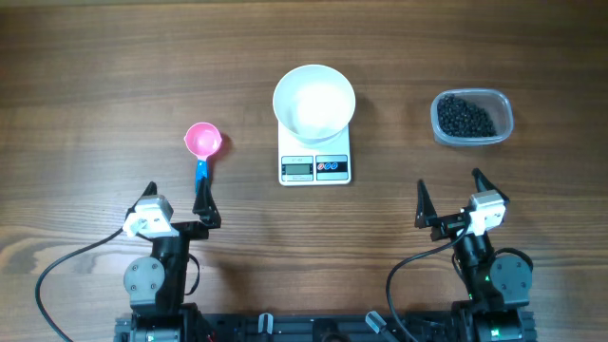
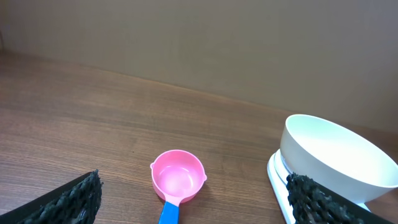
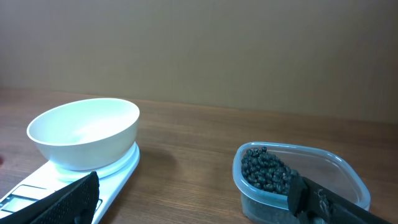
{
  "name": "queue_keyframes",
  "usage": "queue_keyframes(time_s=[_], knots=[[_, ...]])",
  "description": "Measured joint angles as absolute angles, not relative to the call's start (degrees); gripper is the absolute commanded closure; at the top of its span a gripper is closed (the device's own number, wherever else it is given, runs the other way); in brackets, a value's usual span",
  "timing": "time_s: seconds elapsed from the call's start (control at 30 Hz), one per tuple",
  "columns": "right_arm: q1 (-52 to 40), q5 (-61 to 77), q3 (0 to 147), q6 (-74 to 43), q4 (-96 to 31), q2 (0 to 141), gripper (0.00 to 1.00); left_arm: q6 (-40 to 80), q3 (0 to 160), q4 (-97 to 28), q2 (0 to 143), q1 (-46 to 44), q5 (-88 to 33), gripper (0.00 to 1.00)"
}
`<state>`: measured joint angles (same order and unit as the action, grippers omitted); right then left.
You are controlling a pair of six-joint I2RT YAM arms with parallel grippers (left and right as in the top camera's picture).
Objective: Scoop item into bowl and weigh 150g on scale
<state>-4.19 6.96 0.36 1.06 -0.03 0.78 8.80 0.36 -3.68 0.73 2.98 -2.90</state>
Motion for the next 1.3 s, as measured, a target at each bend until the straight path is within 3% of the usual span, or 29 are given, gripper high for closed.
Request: queue_keyframes(time_s=[0.5,0.7,0.8,1.03,1.1,1.23,1.3], knots=[[-4.2,7.0,0.3,1.1,0.0,0.8,0.0,8.8,0.5,1.7,0.8,3.0,-3.2,0.0],[-4.2,7.0,0.4,1.1,0.0,0.8,0.0,8.2,13.7,-7.4,4.2,3.0,-4.4,0.0],[-4.2,7.0,0.4,1.1,0.0,0.7,0.0,7.9,28.5,-16.3,14.5,3.0,-4.7,0.0],[-4.2,6.9,0.4,1.1,0.0,0.7,0.0,7.5,71.2,-49.8,54.3,3.0,-5.5,0.0],[-4.2,6.9,0.4,1.1,0.0,0.6,0.0,7.5,78.7,-55.7,64.5,3.0,-5.5,0.0],[-4.2,6.9,0.4,1.1,0.0,0.6,0.0,7.5,80.1,-56.0,77.1,3.0,-5.7,0.0],[-4.2,6.9,0.4,1.1,0.0,0.6,0.0,7.5,80.2,-56.6,82.0,3.0,-5.7,0.16]])
